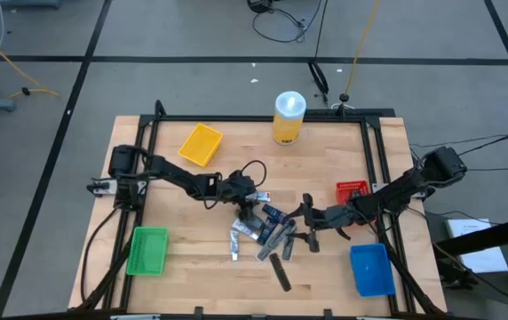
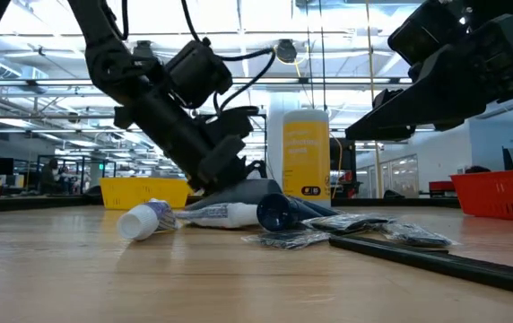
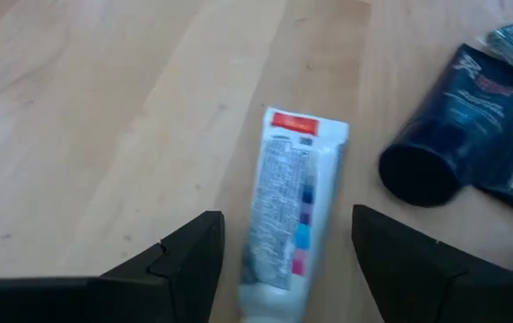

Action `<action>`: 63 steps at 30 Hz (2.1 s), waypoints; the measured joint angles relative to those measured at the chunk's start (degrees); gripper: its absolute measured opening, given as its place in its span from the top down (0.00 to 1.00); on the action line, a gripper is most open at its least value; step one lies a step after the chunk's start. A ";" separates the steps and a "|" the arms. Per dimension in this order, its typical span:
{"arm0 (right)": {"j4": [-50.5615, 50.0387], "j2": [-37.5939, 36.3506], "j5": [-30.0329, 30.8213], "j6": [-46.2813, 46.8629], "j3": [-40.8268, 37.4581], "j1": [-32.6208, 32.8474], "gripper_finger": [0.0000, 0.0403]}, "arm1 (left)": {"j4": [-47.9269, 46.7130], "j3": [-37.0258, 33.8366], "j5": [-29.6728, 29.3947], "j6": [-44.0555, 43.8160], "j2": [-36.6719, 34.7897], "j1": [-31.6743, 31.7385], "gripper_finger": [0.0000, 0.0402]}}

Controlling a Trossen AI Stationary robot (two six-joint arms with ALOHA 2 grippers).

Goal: Pick & Place Travel size toiletries
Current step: Put the toothpaste into the yellow bin, then put the black comb into the green bin

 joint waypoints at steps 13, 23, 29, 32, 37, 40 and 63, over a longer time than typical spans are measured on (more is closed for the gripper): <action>-0.48 0.01 0.00 0.11 0.00 0.00 0.35 | -6.40 -0.02 -0.65 -2.81 -3.96 0.81 0.90; -0.42 0.02 0.11 0.55 0.00 0.00 0.35 | -32.62 -0.02 -21.34 -11.79 -27.48 3.33 0.87; -0.45 0.02 0.13 1.19 0.00 0.00 0.35 | -44.81 -0.29 -24.50 -15.87 -33.52 14.16 0.91; -0.44 0.02 0.15 1.19 0.00 0.00 0.35 | -44.80 -2.37 -24.23 -15.78 -32.78 19.10 0.93; -0.46 0.02 0.20 1.19 -0.01 0.00 0.35 | -43.98 -4.54 -24.05 -17.04 -29.50 24.52 0.92; -0.46 0.02 0.22 1.21 0.00 0.00 0.35 | -42.69 -5.05 -24.13 -17.88 -28.21 26.51 0.89; -1.03 0.02 -3.26 0.11 0.00 0.00 0.35 | -33.20 -5.84 -10.27 -13.23 -36.22 19.55 0.48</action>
